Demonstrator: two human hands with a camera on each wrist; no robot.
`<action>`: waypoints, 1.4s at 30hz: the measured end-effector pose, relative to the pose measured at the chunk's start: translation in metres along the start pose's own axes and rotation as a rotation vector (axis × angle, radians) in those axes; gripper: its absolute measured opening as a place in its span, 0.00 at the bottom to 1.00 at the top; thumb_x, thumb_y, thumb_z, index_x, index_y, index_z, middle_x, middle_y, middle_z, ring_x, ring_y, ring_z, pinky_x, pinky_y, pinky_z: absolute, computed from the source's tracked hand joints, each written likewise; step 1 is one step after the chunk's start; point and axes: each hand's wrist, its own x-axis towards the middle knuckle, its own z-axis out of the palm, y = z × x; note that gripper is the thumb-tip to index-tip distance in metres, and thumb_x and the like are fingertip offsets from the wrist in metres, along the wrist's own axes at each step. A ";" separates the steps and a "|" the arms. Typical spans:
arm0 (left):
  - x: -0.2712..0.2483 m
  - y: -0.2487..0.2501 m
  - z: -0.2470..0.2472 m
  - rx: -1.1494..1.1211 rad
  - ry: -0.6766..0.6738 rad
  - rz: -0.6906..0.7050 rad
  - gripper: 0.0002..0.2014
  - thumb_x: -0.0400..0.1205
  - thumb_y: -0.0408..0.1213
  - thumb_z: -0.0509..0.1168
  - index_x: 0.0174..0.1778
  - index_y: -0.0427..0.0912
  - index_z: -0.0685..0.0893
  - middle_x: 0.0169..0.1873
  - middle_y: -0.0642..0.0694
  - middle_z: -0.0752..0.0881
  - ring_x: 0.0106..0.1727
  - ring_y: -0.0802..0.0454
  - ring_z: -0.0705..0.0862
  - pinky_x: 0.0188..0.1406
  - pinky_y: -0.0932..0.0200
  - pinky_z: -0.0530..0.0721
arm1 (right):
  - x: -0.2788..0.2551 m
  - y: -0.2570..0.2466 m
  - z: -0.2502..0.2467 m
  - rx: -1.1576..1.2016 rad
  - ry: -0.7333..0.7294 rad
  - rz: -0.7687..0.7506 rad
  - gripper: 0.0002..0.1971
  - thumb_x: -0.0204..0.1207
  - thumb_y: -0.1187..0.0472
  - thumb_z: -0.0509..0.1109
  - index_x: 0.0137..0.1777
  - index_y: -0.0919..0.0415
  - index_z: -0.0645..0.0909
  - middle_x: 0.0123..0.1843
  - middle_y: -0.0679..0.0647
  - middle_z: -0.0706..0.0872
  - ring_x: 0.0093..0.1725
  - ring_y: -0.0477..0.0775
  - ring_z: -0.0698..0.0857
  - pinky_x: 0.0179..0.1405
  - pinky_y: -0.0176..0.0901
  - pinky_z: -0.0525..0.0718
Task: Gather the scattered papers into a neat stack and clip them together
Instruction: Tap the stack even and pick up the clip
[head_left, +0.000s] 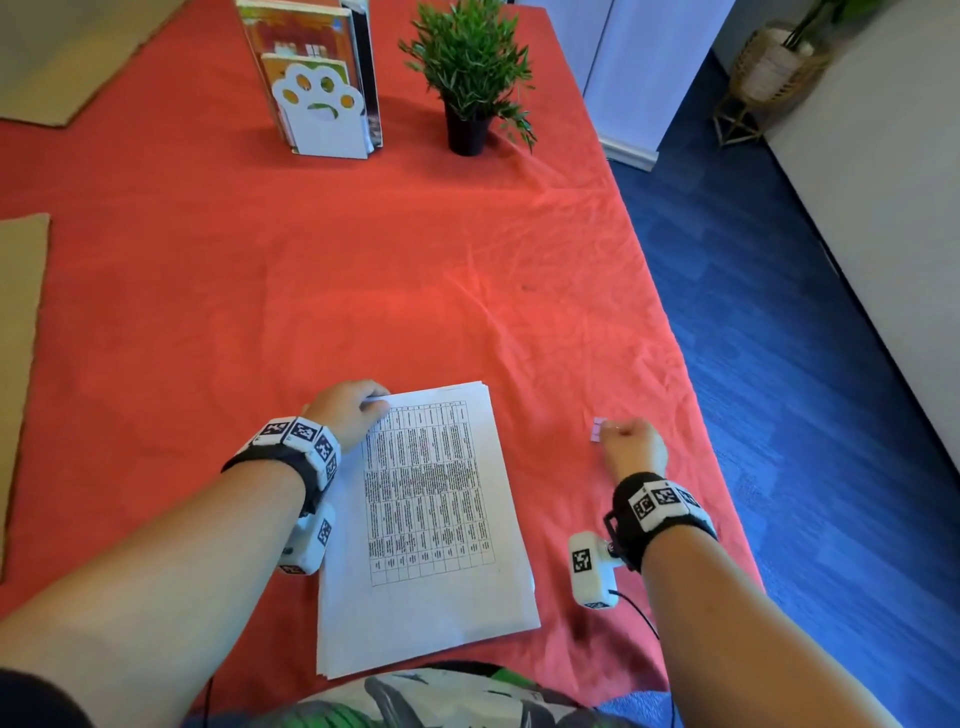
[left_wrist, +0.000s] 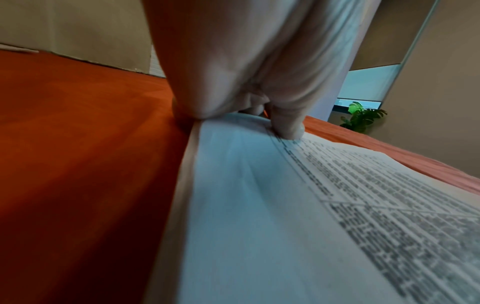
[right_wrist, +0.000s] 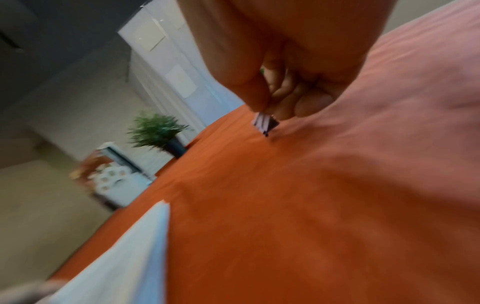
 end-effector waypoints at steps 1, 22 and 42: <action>0.000 0.000 0.000 -0.017 0.003 -0.002 0.07 0.83 0.43 0.63 0.53 0.52 0.85 0.46 0.54 0.87 0.52 0.48 0.84 0.61 0.42 0.80 | -0.007 -0.007 0.005 0.035 -0.039 -0.051 0.09 0.79 0.63 0.65 0.48 0.67 0.86 0.48 0.59 0.90 0.53 0.61 0.87 0.43 0.37 0.73; -0.034 0.006 -0.022 -0.176 0.195 0.119 0.12 0.81 0.46 0.64 0.35 0.71 0.80 0.39 0.62 0.85 0.49 0.53 0.82 0.61 0.37 0.77 | -0.047 -0.068 0.061 0.172 -0.452 -0.448 0.30 0.71 0.43 0.67 0.73 0.45 0.68 0.64 0.52 0.80 0.70 0.58 0.76 0.74 0.61 0.73; -0.088 0.057 -0.067 -0.787 0.743 0.344 0.19 0.82 0.21 0.59 0.67 0.38 0.66 0.51 0.59 0.78 0.46 0.84 0.80 0.49 0.85 0.73 | -0.113 -0.132 0.026 0.777 -0.264 -0.705 0.16 0.78 0.70 0.66 0.56 0.46 0.75 0.45 0.43 0.87 0.44 0.38 0.85 0.49 0.51 0.84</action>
